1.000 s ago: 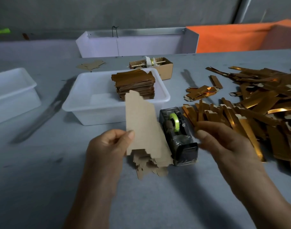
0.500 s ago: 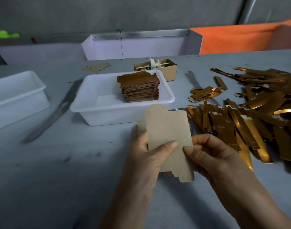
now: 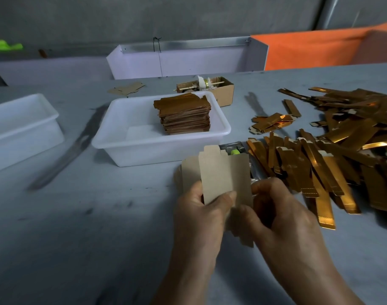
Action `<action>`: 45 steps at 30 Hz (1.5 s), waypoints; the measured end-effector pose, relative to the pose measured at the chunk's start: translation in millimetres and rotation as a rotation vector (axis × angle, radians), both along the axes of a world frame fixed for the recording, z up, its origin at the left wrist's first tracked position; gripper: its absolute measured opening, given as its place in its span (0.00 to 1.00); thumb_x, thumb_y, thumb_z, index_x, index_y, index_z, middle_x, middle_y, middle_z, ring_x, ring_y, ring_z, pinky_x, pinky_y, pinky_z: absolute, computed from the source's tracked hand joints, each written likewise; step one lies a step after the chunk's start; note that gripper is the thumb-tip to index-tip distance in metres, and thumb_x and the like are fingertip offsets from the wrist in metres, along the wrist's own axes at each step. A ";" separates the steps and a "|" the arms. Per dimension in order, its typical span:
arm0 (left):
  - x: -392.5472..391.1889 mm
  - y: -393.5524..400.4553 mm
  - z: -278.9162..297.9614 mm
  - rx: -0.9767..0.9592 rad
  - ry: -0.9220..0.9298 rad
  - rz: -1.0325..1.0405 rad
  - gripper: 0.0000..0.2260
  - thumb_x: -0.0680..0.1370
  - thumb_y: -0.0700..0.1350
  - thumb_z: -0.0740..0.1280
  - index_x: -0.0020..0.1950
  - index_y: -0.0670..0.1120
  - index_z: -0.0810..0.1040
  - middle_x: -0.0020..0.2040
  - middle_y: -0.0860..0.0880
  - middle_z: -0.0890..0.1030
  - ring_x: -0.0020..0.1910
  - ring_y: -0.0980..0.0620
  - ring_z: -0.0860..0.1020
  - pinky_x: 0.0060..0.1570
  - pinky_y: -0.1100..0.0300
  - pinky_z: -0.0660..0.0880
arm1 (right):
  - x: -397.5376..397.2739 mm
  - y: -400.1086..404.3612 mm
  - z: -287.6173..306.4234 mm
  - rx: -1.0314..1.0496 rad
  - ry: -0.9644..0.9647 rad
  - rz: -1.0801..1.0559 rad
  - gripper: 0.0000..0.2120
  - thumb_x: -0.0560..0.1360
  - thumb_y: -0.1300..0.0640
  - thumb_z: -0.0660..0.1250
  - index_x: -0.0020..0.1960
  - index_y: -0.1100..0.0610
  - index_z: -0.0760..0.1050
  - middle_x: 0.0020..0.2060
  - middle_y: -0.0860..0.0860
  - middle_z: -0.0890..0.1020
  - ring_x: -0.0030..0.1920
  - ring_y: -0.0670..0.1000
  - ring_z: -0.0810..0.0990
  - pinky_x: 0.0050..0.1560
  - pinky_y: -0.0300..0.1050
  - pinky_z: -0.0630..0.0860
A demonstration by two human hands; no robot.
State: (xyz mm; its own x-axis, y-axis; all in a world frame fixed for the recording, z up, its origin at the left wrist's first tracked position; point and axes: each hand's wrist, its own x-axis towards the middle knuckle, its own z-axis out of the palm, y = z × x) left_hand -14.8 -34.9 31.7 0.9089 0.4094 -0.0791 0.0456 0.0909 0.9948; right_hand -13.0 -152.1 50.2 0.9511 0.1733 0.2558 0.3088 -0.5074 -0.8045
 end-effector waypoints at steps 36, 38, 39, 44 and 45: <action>-23.3 4.5 11.5 0.432 0.031 -0.001 0.04 0.73 0.46 0.73 0.41 0.54 0.79 0.33 0.55 0.82 0.37 0.65 0.79 0.31 0.73 0.73 | 11.9 -0.9 -8.2 0.654 0.613 0.071 0.08 0.67 0.54 0.67 0.46 0.51 0.80 0.40 0.52 0.85 0.41 0.50 0.84 0.35 0.39 0.78; -26.2 -1.3 10.9 0.590 -0.002 0.070 0.05 0.74 0.48 0.72 0.40 0.55 0.78 0.36 0.56 0.80 0.38 0.61 0.79 0.33 0.70 0.75 | 13.1 0.5 -8.0 0.648 0.605 0.059 0.05 0.71 0.57 0.67 0.45 0.52 0.80 0.39 0.51 0.85 0.40 0.49 0.84 0.33 0.38 0.79; -27.5 -4.0 11.3 0.718 -0.019 0.085 0.04 0.74 0.47 0.71 0.40 0.55 0.78 0.38 0.56 0.79 0.38 0.58 0.79 0.35 0.66 0.76 | 13.8 1.9 -8.1 0.644 0.602 0.050 0.05 0.73 0.58 0.66 0.45 0.52 0.80 0.39 0.50 0.85 0.40 0.50 0.84 0.36 0.40 0.79; -33.4 -23.2 9.0 1.414 -0.075 0.090 0.04 0.67 0.39 0.70 0.39 0.42 0.83 0.33 0.45 0.77 0.32 0.45 0.77 0.32 0.53 0.74 | 13.2 9.9 -8.0 0.681 0.610 0.010 0.06 0.74 0.59 0.66 0.48 0.51 0.79 0.40 0.50 0.85 0.41 0.50 0.84 0.37 0.40 0.79; -34.2 -27.5 7.4 1.464 -0.037 0.085 0.07 0.67 0.38 0.68 0.42 0.40 0.84 0.33 0.44 0.77 0.33 0.45 0.78 0.32 0.53 0.75 | 13.3 10.3 -8.2 0.693 0.612 0.013 0.06 0.74 0.58 0.66 0.49 0.51 0.79 0.40 0.50 0.85 0.42 0.49 0.84 0.36 0.39 0.79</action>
